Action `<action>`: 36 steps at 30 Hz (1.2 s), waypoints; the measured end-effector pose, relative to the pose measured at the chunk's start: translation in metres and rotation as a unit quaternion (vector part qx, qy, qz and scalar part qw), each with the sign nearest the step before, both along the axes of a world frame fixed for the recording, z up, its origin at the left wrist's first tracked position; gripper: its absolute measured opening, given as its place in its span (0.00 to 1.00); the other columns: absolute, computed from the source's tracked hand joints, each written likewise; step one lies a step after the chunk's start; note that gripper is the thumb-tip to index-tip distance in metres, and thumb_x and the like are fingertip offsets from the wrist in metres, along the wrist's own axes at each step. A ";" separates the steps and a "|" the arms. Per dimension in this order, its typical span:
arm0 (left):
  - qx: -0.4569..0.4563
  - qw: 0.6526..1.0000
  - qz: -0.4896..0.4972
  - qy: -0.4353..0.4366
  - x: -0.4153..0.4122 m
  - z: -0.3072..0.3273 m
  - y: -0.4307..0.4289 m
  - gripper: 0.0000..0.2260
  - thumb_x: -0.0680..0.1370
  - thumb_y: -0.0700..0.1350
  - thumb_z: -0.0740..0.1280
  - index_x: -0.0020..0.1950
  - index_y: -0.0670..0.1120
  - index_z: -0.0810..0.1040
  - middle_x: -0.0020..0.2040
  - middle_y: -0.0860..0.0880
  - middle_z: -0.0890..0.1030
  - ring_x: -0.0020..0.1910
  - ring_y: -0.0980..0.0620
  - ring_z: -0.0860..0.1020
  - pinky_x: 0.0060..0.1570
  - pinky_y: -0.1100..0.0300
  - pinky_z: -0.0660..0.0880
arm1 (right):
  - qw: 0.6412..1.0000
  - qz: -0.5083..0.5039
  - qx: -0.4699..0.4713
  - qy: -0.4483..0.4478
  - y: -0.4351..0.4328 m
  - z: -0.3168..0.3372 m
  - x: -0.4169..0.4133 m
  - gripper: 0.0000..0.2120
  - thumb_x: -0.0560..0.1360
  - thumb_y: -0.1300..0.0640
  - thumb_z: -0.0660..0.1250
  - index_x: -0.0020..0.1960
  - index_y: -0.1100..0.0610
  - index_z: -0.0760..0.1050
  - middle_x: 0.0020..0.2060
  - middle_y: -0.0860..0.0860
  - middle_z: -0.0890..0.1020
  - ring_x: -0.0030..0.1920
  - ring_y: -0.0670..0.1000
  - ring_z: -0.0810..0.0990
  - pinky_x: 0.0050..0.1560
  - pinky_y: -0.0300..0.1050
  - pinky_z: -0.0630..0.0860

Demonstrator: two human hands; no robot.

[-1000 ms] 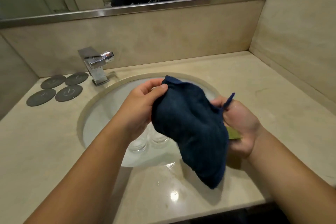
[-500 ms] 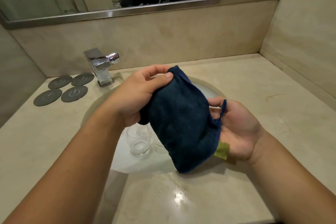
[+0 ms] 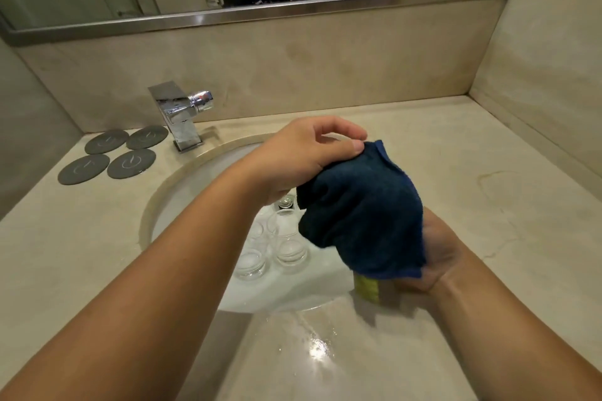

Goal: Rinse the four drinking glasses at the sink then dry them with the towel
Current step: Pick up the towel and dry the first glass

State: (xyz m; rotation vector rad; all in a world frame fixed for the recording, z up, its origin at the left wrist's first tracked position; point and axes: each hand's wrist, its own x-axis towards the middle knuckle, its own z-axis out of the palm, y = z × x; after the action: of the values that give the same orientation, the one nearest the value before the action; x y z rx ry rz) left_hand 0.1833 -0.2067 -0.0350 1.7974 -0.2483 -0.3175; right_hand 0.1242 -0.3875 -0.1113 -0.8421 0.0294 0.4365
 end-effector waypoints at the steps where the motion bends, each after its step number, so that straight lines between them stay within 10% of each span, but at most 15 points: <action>1: -0.007 1.000 0.022 0.003 0.002 -0.004 0.001 0.07 0.82 0.46 0.70 0.60 0.47 0.83 0.48 0.49 0.88 0.44 0.51 0.83 0.48 0.57 0.80 | 0.999 -0.010 -0.014 -0.040 -0.004 0.001 0.006 0.17 0.85 0.61 0.63 0.58 0.77 0.79 0.53 0.70 0.84 0.58 0.58 0.85 0.69 0.41 0.73; 3: -0.012 0.997 0.080 0.006 0.004 -0.011 0.009 0.11 0.84 0.50 0.67 0.63 0.47 0.81 0.52 0.49 0.88 0.48 0.46 0.85 0.54 0.53 0.80 | 0.997 -0.031 0.026 -0.061 -0.003 -0.007 0.003 0.23 0.87 0.57 0.56 0.70 0.76 0.73 0.68 0.73 0.76 0.71 0.66 0.76 0.78 0.57 0.65; 6: 0.146 0.977 0.141 -0.061 0.002 -0.027 0.034 0.12 0.85 0.54 0.63 0.60 0.50 0.81 0.54 0.52 0.86 0.53 0.49 0.84 0.53 0.50 0.80 | 0.998 0.008 0.056 -0.014 0.003 0.005 0.000 0.14 0.65 0.51 0.79 0.47 0.60 0.89 0.48 0.58 0.89 0.48 0.56 0.89 0.47 0.53 0.86; 12: 0.573 0.815 -0.054 -0.069 -0.020 -0.083 0.066 0.29 0.78 0.64 0.69 0.77 0.55 0.69 0.72 0.49 0.71 0.70 0.47 0.69 0.67 0.50 0.69 | 0.992 -0.106 0.061 0.018 0.009 0.009 0.007 0.26 0.83 0.47 0.57 0.40 0.52 0.90 0.45 0.52 0.89 0.43 0.53 0.90 0.44 0.50 0.87; 20: 0.628 0.760 -0.106 -0.129 0.002 -0.111 0.060 0.45 0.72 0.68 0.72 0.82 0.51 0.60 0.75 0.51 0.71 0.78 0.45 0.62 0.79 0.45 0.53 | 0.994 -0.093 0.047 -0.019 0.008 0.009 0.006 0.26 0.84 0.48 0.56 0.40 0.51 0.90 0.44 0.51 0.89 0.43 0.51 0.89 0.41 0.47 0.86; 23: 0.622 0.769 -0.104 -0.106 0.006 -0.109 0.056 0.39 0.70 0.69 0.73 0.77 0.53 0.68 0.54 0.55 0.76 0.75 0.48 0.64 0.80 0.43 0.44 | 0.994 -0.095 0.048 -0.033 0.007 0.011 0.006 0.19 0.76 0.47 0.62 0.42 0.52 0.90 0.45 0.52 0.89 0.44 0.52 0.89 0.43 0.47 0.86; 28: 0.596 0.786 -0.085 -0.140 0.000 -0.106 0.054 0.36 0.68 0.70 0.74 0.70 0.55 0.72 0.59 0.59 0.78 0.71 0.51 0.67 0.80 0.43 0.41 | 0.993 -0.110 0.035 -0.035 0.007 0.008 0.009 0.20 0.85 0.51 0.56 0.49 0.55 0.84 0.43 0.52 0.88 0.43 0.51 0.88 0.41 0.46 0.86; 36: 0.241 0.966 0.062 -0.076 -0.033 -0.064 0.073 0.34 0.64 0.63 0.81 0.66 0.62 0.74 0.60 0.62 0.80 0.61 0.59 0.79 0.59 0.59 0.76 | 0.986 -0.096 -0.024 -0.132 0.012 0.001 0.013 0.08 0.73 0.56 0.66 0.45 0.53 0.84 0.41 0.51 0.81 0.43 0.48 0.81 0.43 0.42 0.80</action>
State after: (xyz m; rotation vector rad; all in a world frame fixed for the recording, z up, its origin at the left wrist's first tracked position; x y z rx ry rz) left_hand 0.1502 -0.1335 -0.0990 2.3123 -0.1731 -0.1579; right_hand 0.1372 -0.3751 -0.1101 -0.9290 -0.1235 0.1412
